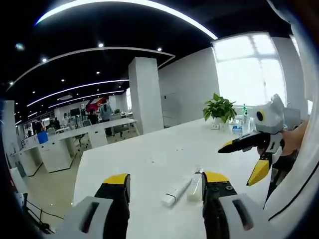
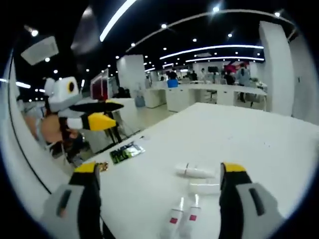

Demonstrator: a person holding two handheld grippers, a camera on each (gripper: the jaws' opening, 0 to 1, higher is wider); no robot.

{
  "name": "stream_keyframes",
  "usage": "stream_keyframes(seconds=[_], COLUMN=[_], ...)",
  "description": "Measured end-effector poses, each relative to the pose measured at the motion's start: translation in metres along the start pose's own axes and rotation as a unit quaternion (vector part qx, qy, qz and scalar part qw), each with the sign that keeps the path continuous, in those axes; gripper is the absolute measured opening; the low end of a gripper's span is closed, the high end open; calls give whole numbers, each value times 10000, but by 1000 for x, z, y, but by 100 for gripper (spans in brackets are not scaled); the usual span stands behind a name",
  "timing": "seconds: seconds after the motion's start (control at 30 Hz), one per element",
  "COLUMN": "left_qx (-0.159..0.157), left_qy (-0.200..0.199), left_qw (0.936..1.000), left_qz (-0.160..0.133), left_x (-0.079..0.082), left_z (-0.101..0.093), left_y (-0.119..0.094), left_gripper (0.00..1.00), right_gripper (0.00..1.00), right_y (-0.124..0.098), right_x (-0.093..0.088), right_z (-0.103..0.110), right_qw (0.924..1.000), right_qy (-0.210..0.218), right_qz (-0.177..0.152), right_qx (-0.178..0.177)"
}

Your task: Arrange the skincare products in the storage area until every visible bottle or jar stands upright without overlapping.

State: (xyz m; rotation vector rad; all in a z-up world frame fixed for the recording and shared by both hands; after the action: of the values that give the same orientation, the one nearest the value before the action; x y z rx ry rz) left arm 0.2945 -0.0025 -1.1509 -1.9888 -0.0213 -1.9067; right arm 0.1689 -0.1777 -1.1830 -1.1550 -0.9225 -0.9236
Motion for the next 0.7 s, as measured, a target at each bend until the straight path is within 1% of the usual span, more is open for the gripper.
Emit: stream_keyframes(seconds=[0.07,0.17,0.23,0.27,0.33,0.47,0.53,0.6,0.63,0.67,0.7], left_qx=[6,-65,-97,-101,-143,-256,-249,-304,-326,-366,-422], left_qy=[-70,-121,-224,-235,-250,-302,-354,-448,-463,-473,-498], left_qw=[10000,9999,9996,9995,9992,9987,9986,9983,9983,9981,9978], left_qz=[65,66,169,208,272,314,289,202,169,122,68], left_x=[-3,-8,-15,-17,-21,-22,-19,-12,-9,-6,-3], left_z=[-2,-8,-10,-10,-11,-8,-4,0,1,3,4], left_y=[-2,-8,-12,-13,-17,-19,-18,-15,-13,-10,-7], left_gripper=[60,60,60,59,57,54,53,51,51,50,50], right_gripper=[99,99,99,99,99,98,89,80,78,77,73], right_y=[-3,-2,2,3,4,9,11,11,12,14,16], right_x=[-3,-9,-16,-16,-12,1,6,13,17,21,27], right_z=[2,4,7,8,10,15,15,17,18,19,19], right_qw=[10000,9999,9995,9993,9992,9970,9968,9976,9980,9982,9982], right_qy=[49,158,247,281,351,748,758,568,494,366,304], right_qz=[11,-41,190,244,170,193,259,386,393,480,509], right_qx=[-29,7,51,45,28,23,-51,-115,-106,-39,-45])
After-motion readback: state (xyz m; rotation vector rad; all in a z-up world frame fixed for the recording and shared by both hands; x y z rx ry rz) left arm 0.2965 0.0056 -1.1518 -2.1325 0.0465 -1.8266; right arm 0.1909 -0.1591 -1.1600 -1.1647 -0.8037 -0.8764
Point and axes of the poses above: the point that each gripper's makers call its tool centre point, and the gripper's own axes: y roughly forward along the fingers, z roughly to its left, x roughly out of its top, the point moved 7 cm from there along -y, roughly backward along the fingers, and after that the axes turned 7 degrees about -x, right-handed, at the moved point
